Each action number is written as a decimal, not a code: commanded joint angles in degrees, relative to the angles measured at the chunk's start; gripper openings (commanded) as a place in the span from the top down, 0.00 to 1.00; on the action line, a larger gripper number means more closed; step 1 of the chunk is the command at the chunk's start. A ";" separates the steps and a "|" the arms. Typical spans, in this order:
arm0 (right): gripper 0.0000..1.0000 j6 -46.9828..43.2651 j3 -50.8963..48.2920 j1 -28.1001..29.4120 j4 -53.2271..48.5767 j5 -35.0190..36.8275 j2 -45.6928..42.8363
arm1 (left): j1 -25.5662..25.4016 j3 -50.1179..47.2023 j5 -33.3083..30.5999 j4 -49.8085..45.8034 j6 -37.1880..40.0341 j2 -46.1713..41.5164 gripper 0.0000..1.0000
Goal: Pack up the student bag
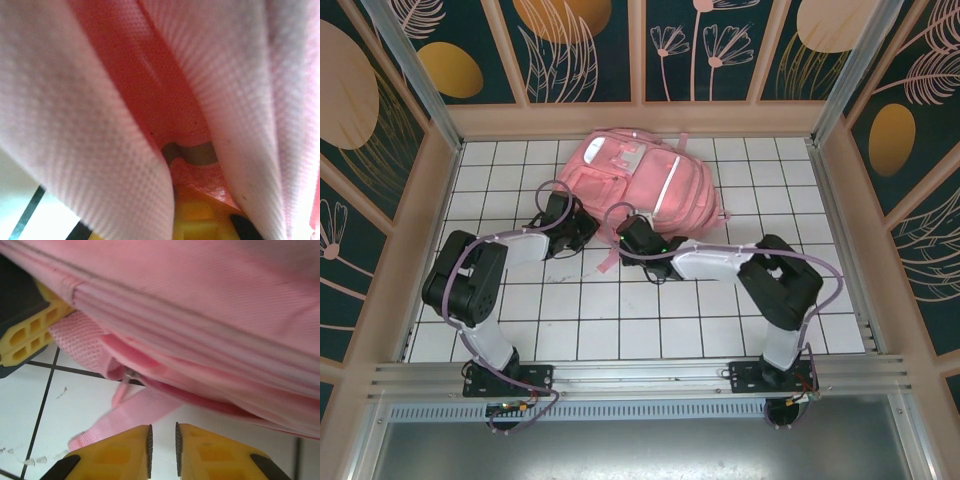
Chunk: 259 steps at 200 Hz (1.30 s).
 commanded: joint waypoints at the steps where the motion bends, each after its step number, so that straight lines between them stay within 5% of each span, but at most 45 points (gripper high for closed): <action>1: 0.75 1.15 3.83 0.42 1.31 -2.01 3.50 | -0.56 1.81 -0.46 2.43 -0.19 2.56 1.00; 85: 0.72 12.07 7.49 -1.53 5.28 -9.19 10.17 | -0.54 1.87 0.10 2.49 0.26 3.07 1.00; 237: 0.72 19.35 12.84 -4.76 4.64 -8.64 17.24 | -0.54 4.06 1.20 2.33 -0.11 3.76 1.00; 259: 0.80 20.16 13.81 -4.78 2.80 -7.00 18.13 | -0.54 4.07 1.28 2.27 -0.10 3.53 1.00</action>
